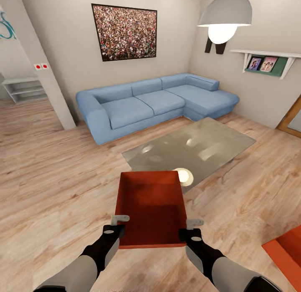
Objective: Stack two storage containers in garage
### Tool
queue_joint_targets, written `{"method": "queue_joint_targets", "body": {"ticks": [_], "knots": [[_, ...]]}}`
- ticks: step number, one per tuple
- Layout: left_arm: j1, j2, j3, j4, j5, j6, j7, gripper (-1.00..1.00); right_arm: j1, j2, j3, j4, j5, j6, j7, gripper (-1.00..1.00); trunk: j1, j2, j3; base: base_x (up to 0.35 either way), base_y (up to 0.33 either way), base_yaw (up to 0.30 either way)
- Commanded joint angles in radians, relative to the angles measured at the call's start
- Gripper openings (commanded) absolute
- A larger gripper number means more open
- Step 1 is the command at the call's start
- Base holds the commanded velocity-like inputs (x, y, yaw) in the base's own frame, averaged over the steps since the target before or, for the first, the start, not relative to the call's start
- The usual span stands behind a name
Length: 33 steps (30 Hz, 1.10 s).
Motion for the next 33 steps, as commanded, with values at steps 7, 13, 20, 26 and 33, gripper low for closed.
{"method": "queue_joint_targets", "body": {"ticks": [7,13,20,26,33], "knots": [[-0.001,0.010,0.018,-0.004,-0.028,0.009,0.010,-1.00,-0.001,-0.002,-0.018,0.029,-0.010,-0.005,-0.008,-1.00,0.001,-0.002,-0.002,0.000,0.000,0.271],[-0.001,0.010,0.018,-0.004,-0.028,0.009,0.010,-1.00,-0.001,-0.002,-0.018,0.029,-0.010,-0.005,-0.008,-1.00,0.001,-0.002,-0.002,0.000,0.000,0.270],[-0.001,0.010,0.018,-0.004,-0.028,0.009,0.010,-1.00,-0.001,-0.002,-0.018,0.029,-0.010,-0.005,-0.008,-1.00,0.001,-0.002,-0.002,0.000,0.000,0.271],[-0.001,0.009,0.018,-0.004,-0.028,0.009,0.010,-1.00,-0.001,-0.002,-0.018,0.029,-0.010,-0.005,-0.008,-1.00,0.001,-0.002,-0.002,0.000,0.000,0.271],[-0.001,0.009,0.018,-0.004,-0.028,0.009,0.010,-1.00,-0.001,-0.002,-0.018,0.029,-0.010,-0.005,-0.008,-1.00,0.001,-0.002,-0.002,0.000,0.000,0.271]]}}
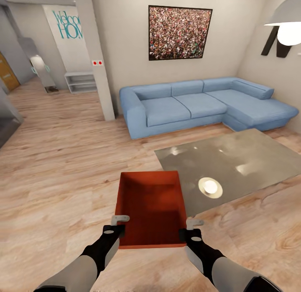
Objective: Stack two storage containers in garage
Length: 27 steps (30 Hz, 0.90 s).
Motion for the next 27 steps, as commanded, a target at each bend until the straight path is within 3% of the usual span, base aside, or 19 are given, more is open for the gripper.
{"method": "queue_joint_targets", "body": {"ticks": [1,27], "knots": [[0.000,0.009,0.017,-0.005,-0.028,0.008,0.009,-1.00,-0.001,-0.003,-0.017,0.026,-0.011,-0.005,-0.008,-1.00,0.001,-0.002,-0.002,0.000,0.000,0.271],[0.000,0.008,0.017,-0.003,-0.028,0.009,0.009,-1.00,-0.001,-0.003,-0.017,0.026,-0.011,-0.005,-0.008,-1.00,0.001,-0.002,-0.002,0.000,0.000,0.270]]}}
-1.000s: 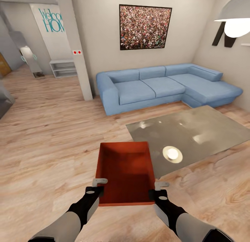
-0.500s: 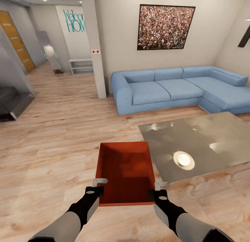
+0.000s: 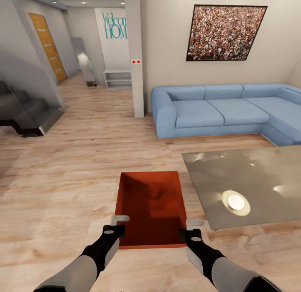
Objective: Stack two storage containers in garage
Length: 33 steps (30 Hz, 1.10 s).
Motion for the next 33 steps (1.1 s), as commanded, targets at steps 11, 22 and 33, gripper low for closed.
{"method": "queue_joint_targets", "body": {"ticks": [11,22,33], "knots": [[-0.001,0.007,0.018,-0.003,-0.028,0.008,0.011,-1.00,-0.001,-0.004,-0.016,0.023,-0.012,-0.005,-0.008,-1.00,0.001,-0.002,-0.002,0.000,0.000,0.270],[-0.001,0.007,0.017,-0.004,-0.028,0.008,0.011,-1.00,-0.001,-0.004,-0.016,0.023,-0.011,-0.005,-0.008,-1.00,0.001,-0.002,-0.002,0.000,0.000,0.270],[-0.001,0.007,0.017,-0.005,-0.028,0.008,0.011,-1.00,-0.001,-0.004,-0.016,0.023,-0.011,-0.005,-0.008,-1.00,0.001,-0.002,-0.002,0.000,0.000,0.270]]}}
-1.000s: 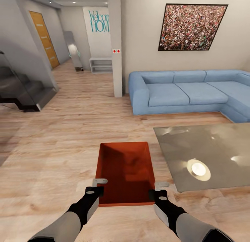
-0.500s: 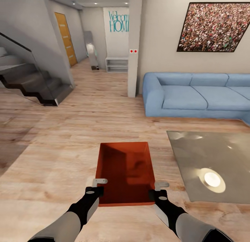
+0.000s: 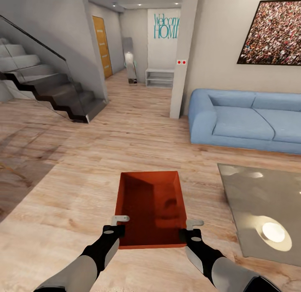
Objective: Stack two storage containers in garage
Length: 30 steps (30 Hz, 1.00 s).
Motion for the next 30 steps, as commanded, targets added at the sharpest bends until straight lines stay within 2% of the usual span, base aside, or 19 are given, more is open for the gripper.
{"method": "queue_joint_targets", "body": {"ticks": [1,30], "knots": [[-0.001,0.007,0.017,-0.005,-0.028,0.009,0.010,-1.00,-0.001,-0.004,-0.017,0.024,-0.012,-0.005,-0.008,-1.00,0.001,-0.002,-0.002,0.000,0.000,0.252],[-0.001,0.006,0.019,-0.008,-0.029,0.011,0.016,-1.00,-0.001,-0.005,-0.016,0.024,-0.012,-0.005,-0.008,-1.00,0.001,-0.002,-0.002,0.000,0.000,0.013]]}}
